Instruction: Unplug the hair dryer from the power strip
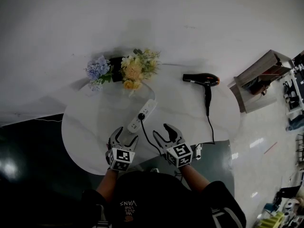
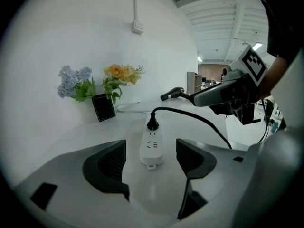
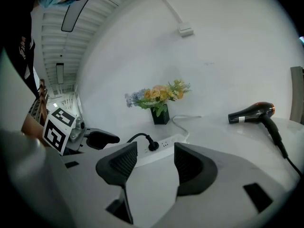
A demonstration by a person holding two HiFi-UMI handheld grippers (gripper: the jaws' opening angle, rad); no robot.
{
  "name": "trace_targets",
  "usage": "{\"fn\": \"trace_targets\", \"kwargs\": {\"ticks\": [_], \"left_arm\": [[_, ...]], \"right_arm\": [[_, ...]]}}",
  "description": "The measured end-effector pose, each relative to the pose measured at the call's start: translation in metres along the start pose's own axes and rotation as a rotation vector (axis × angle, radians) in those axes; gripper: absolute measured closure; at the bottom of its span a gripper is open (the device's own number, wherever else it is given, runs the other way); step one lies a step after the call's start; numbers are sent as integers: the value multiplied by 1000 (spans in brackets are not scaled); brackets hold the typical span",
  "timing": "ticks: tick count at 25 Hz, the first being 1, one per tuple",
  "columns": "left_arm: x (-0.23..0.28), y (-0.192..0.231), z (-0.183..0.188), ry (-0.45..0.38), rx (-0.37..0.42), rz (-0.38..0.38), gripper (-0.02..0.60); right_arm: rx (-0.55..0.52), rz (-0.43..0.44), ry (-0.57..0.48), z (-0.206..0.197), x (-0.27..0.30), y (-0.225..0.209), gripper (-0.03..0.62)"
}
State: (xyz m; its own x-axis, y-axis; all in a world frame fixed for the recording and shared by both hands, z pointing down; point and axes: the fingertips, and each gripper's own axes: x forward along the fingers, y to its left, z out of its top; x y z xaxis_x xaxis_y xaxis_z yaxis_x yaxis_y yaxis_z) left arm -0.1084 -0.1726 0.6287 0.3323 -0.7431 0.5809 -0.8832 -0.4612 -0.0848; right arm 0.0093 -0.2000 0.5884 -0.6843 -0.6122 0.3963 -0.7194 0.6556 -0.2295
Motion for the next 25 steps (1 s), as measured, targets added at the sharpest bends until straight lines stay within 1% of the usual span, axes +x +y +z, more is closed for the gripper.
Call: {"fn": "trace_targets", "kwargs": {"ticks": [8, 10, 15, 19, 22, 25], "left_arm": [[26, 4, -17, 93, 20, -46, 249], [31, 5, -22, 114, 27, -50, 249], [43, 8, -25, 131, 44, -58, 249], [49, 7, -27, 145, 57, -66, 249], [53, 10, -30, 149, 52, -57, 250], [56, 11, -33, 154, 57, -57, 250]], "right_arm": [[-53, 47, 48, -3, 38, 6, 370], [-83, 54, 63, -4, 47, 4, 370], [-166, 89, 81, 0, 70, 2, 370], [-229, 144, 108, 1, 86, 8, 370], [-250, 181, 115, -1, 98, 14, 370], [-266, 197, 111, -2, 107, 16, 370]]}}
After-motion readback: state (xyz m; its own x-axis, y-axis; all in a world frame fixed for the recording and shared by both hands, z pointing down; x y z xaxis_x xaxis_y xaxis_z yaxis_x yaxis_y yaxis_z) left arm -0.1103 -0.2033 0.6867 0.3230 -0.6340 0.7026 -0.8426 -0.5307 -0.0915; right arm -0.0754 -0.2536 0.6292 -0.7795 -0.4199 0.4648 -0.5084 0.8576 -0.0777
